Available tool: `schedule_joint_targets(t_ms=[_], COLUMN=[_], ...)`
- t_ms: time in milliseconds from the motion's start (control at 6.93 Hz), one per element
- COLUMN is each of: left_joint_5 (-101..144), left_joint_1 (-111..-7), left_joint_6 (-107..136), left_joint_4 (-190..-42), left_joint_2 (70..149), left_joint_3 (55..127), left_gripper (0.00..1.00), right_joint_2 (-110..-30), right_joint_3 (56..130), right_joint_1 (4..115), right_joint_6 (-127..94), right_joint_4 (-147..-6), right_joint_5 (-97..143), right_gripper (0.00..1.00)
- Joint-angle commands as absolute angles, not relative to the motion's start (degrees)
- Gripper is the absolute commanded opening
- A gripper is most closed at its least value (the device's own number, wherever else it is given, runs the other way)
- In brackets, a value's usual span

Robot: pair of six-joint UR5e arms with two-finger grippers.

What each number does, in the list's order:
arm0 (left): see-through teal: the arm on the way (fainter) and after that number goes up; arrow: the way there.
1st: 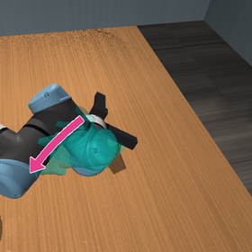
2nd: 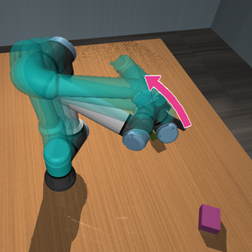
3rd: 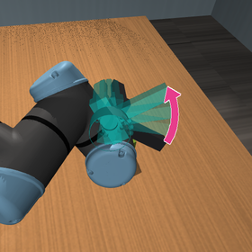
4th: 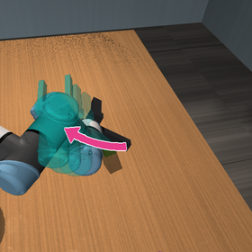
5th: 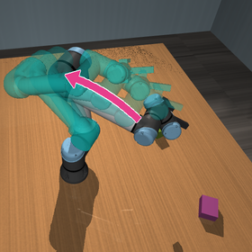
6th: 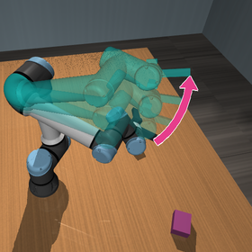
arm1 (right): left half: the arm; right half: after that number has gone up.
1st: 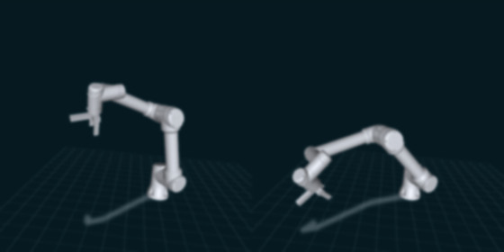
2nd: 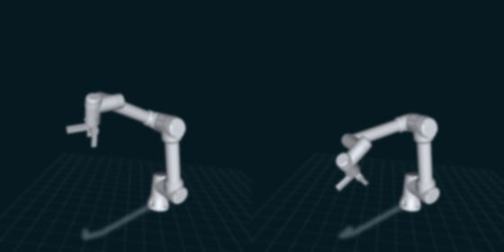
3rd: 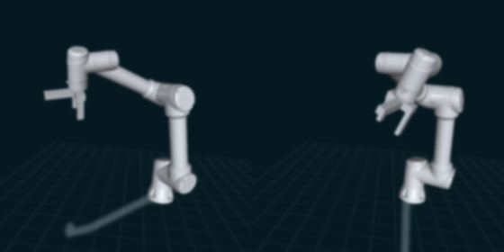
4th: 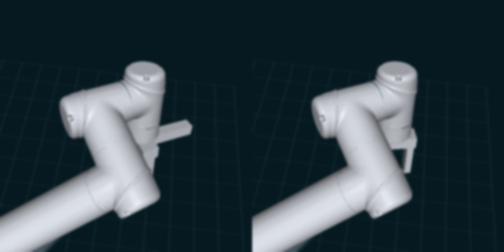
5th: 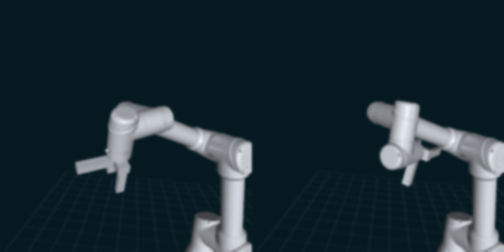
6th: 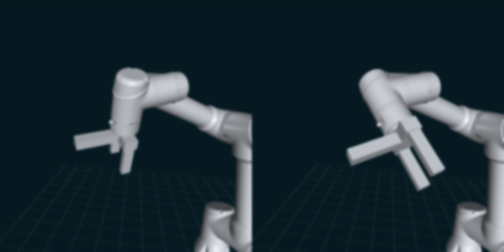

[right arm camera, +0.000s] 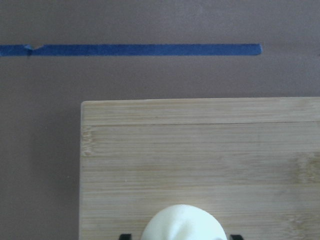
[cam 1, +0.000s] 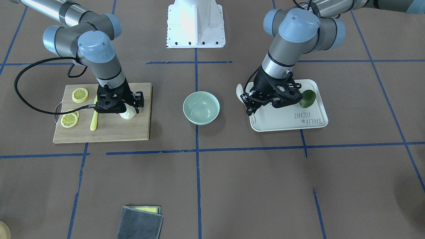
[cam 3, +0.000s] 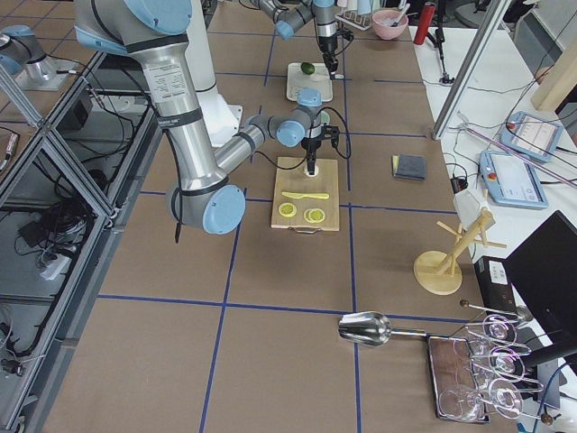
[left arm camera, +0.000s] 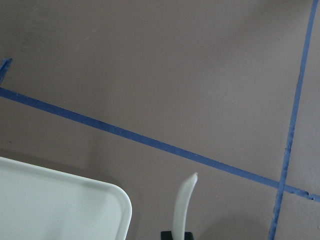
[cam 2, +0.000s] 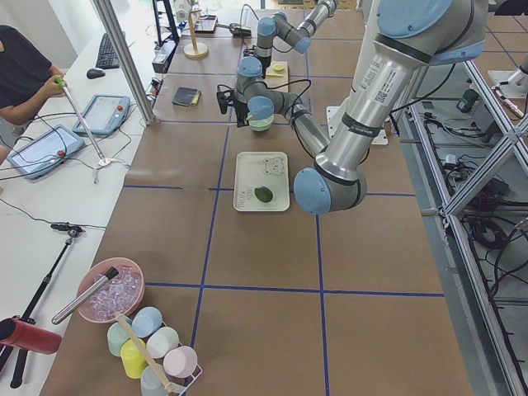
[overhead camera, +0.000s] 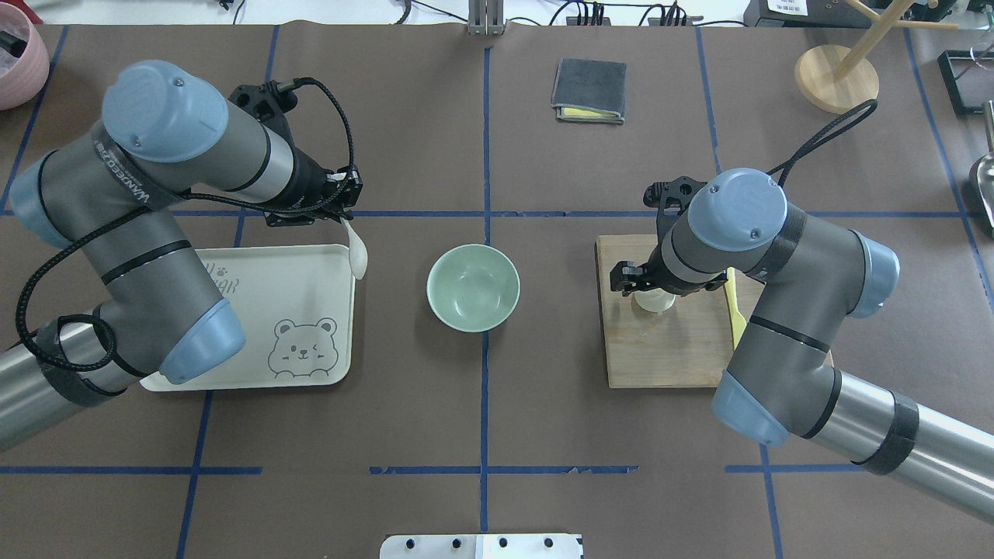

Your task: Put spoon and bun in bowl

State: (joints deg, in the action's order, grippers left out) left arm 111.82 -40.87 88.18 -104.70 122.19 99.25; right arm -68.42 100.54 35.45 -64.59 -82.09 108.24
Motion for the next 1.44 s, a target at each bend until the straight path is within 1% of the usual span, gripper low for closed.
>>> schedule_joint_targets(t_ms=[0,144,433,866,1010,1155,1299], left_joint_5=[111.71,111.71,111.1,107.84,107.84,107.75,107.67], left_joint_1=[-38.68,-38.58,-37.01,-35.07,-35.07,-35.07,-35.16], left_joint_6=[92.36,93.77,97.45,99.32,99.14,98.18,97.91], left_joint_4=[-105.81,-107.3,-113.26,-115.31,-115.31,-115.14,-114.96], left_joint_2=[125.5,126.29,129.54,131.39,131.14,130.78,130.69], left_joint_3=[96.08,95.37,89.07,86.58,86.57,86.66,87.44], left_gripper=[0.0,0.0,0.0,0.0,0.16,0.99,1.0], right_joint_2=[-68.47,-68.47,-68.2,-67.42,-67.33,-66.63,-66.01], right_joint_3=[100.55,100.72,101.16,102.74,103.27,103.36,103.97], right_joint_1=[35.68,35.68,37.43,40.86,41.04,41.13,41.13], right_joint_6=[-64.42,-64.51,-64.42,-64.34,-64.34,-64.42,-64.42], right_joint_4=[-82.09,-82.09,-82.09,-82.09,-82.09,-82.09,-82.09], right_joint_5=[108.28,108.28,108.98,113.02,113.2,113.46,113.47], right_gripper=[0.0,0.0,0.0,0.0,0.0,0.0,0.0])
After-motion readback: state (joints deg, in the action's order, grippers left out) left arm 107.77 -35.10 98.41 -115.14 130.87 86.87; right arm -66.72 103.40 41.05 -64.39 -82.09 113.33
